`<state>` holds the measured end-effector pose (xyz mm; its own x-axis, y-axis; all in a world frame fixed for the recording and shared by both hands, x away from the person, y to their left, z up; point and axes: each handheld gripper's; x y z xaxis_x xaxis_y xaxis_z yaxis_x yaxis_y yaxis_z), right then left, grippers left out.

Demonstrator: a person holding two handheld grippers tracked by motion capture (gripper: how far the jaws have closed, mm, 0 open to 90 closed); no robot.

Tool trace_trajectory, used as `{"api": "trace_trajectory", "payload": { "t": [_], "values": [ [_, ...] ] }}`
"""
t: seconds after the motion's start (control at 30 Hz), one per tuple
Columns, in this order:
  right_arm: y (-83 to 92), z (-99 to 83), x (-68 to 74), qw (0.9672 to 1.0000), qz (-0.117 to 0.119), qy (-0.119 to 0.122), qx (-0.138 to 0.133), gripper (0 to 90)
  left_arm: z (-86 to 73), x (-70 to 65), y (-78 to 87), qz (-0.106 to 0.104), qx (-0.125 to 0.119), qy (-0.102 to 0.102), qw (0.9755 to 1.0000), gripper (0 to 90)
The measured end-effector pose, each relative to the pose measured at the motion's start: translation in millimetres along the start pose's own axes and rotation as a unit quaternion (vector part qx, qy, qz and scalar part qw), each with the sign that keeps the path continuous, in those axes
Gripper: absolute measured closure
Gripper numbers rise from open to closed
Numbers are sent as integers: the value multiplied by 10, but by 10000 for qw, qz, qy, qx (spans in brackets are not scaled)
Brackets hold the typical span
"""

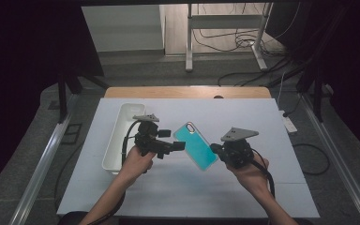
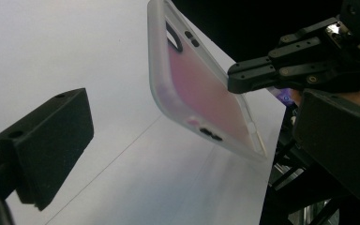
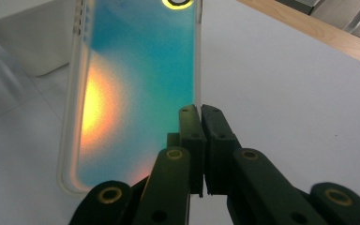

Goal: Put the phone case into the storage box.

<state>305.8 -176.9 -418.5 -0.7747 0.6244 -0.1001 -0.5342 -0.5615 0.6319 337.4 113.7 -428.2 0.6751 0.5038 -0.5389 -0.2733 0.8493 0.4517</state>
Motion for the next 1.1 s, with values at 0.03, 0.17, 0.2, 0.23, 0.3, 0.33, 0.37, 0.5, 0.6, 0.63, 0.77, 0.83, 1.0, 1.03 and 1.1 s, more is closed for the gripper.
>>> {"api": "trace_trajectory", "payload": {
  "t": [0.03,0.17,0.2,0.23,0.3,0.33,0.37,0.5,0.6,0.63,0.77,0.83,1.0,1.03,1.1],
  "values": [
    [-1,4,10,10000,2,5,-9,880,5,6,-7,-3,-3,-1,10000,0],
    [-12,20,74,9999,43,92,-29,880,18,27,-34,-52,-25,47,10000,0],
    [-13,23,85,9999,50,126,-24,880,21,29,-40,-46,-22,69,10000,1],
    [-13,28,102,9999,49,149,-26,880,23,31,-45,-52,-11,91,9999,1],
    [-15,35,123,9998,63,198,-28,880,28,35,-50,-95,4,135,9999,2],
    [-15,35,123,9998,63,198,-28,880,28,35,-50,-95,4,135,9999,15],
    [-18,37,132,9997,73,233,-32,880,33,35,-50,-98,17,165,9998,15],
    [-19,42,161,9996,82,260,-55,880,30,35,-44,-182,25,140,9997,33],
    [-15,45,171,9995,61,291,-52,880,26,39,-41,-239,62,140,9996,120],
    [-15,45,171,9995,61,291,-52,880,26,39,-41,-239,62,140,9996,146],
    [-18,46,189,9994,57,341,-64,880,19,76,-38,-462,129,333,9983,316],
    [-21,46,198,9994,47,342,-74,880,14,86,-40,-524,200,380,9977,396],
    [-25,45,211,9992,20,403,-81,880,1,96,-50,-631,280,440,9966,548],
    [-25,46,215,9992,22,395,-85,880,0,96,-51,-662,291,449,9964,574],
    [-25,45,215,9991,20,416,-86,880,-2,96,-48,-660,294,452,9964,611]
  ]
}}
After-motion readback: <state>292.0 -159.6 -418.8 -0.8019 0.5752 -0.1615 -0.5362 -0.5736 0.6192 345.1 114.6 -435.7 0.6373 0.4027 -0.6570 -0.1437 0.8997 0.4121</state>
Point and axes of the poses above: each handheld gripper's, and its own axes: y roughly backward along the jaws, z roughly out of its top, x roughly to its left, and after that the axes turned 4 degrees about y, right-handed
